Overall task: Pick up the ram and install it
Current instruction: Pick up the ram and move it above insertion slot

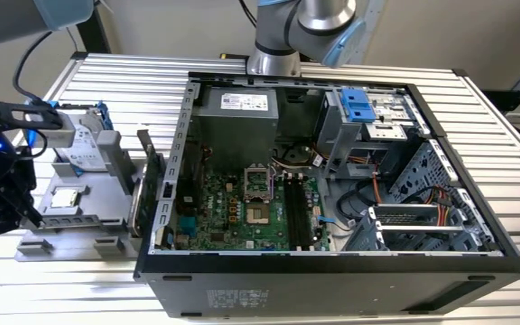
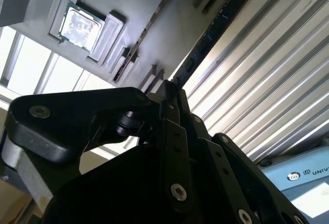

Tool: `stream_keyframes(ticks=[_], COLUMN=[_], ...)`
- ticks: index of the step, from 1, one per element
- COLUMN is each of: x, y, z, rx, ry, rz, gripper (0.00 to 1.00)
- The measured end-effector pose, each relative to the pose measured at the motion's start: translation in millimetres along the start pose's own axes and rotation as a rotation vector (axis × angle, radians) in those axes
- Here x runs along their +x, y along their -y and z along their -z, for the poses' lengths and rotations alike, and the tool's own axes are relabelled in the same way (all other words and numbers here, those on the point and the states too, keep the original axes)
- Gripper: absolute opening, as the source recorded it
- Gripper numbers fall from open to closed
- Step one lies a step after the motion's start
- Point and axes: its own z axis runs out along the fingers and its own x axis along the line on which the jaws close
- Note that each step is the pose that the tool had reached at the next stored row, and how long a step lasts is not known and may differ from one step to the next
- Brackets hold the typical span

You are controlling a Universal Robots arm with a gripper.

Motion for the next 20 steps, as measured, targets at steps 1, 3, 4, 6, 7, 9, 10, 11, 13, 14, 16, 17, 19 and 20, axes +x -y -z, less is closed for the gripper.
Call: stream_keyframes(ticks=[1,3,4,6,7,9,10,11,13,14,16,17,19,20], x=[0.0,0.0,0.0,0.0,0.0,0.0,0.0,0.0,0.1,0.1,0.1,0.1,0.1,0.0], y=[0.0,-0.1,0.0,0.0,0.0,0.0,0.0,0.0,0.0,0.0,0.0,0.0,0.0,0.0], z=[0.2,0.3,0.2,0.1,-0.1,-0.8,-1.2,-1.6,-1.7,-1.8,-1.9,-1.9,-1.9,-1.9], rx=[-0.0002,-0.0004,-0.0005,-0.0006,-0.0005,-0.0004,-0.0003,-0.0004,-0.0005,-0.0006,-0.0004,-0.0004,-0.0003,-0.0003], ry=[-0.0007,-0.0014,-0.0014,-0.0016,-0.0016,-0.0015,-0.0015,-0.0015,-0.0017,-0.0017,-0.0015,-0.0015,-0.0014,-0.0014], rz=[0.000,0.000,-0.001,-0.001,-0.001,-0.001,-0.002,-0.002,-0.003,-0.003,-0.004,-0.004,-0.006,-0.006], gripper=[0.00,0.00,0.00,0.00,0.00,0.00,0.00,0.00,0.00,0.00,0.00,0.00,0.00,0.00])
